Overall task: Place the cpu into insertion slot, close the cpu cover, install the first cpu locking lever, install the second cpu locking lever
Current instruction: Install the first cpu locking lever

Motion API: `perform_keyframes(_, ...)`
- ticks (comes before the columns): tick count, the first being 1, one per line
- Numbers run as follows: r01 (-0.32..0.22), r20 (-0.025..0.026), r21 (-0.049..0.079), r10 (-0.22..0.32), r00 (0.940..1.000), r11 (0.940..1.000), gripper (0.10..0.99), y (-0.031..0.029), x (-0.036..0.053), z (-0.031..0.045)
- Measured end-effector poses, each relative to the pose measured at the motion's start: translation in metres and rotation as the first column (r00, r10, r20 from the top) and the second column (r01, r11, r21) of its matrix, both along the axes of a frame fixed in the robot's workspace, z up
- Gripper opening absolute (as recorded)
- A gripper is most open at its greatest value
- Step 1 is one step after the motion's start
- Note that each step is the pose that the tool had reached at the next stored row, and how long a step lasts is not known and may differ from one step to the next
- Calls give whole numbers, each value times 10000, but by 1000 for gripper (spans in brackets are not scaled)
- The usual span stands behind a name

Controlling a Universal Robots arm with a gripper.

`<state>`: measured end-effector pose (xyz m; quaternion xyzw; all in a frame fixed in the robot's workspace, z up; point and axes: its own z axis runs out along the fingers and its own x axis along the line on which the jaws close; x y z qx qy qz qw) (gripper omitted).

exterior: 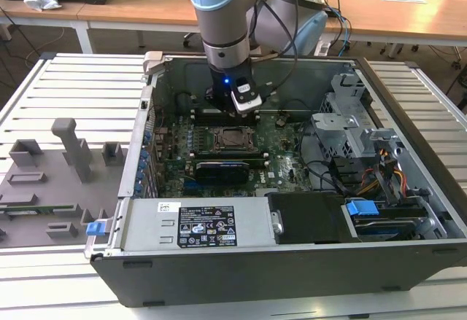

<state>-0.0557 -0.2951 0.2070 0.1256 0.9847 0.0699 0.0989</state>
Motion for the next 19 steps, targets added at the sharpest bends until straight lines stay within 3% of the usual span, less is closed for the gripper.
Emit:
perform_keyframes(2,26,-1,-210,-26,10000,9998,106,0,-1,23)
perform_keyframes(5,115,4,-748,-115,9999,9971,106,0,0,38)
perform_keyframes(7,149,7,-1042,-149,9999,9944,106,0,5,45)
perform_keyframes(9,149,6,-1044,-149,9999,9944,106,0,6,45)
perform_keyframes(10,140,-59,-1043,-147,9999,9944,106,1,9,44)
perform_keyframes(11,127,-205,-1045,-149,9997,9944,106,0,12,43)
perform_keyframes(12,108,-396,-1049,-150,9991,9944,106,0,18,43)
perform_keyframes(13,75,-696,-1053,-149,9975,9944,106,0,28,42)
perform_keyframes(14,64,-792,-1054,-148,9967,9944,106,0,30,42)
perform_keyframes(19,62,-814,-1052,-149,9966,9944,106,0,30,60)
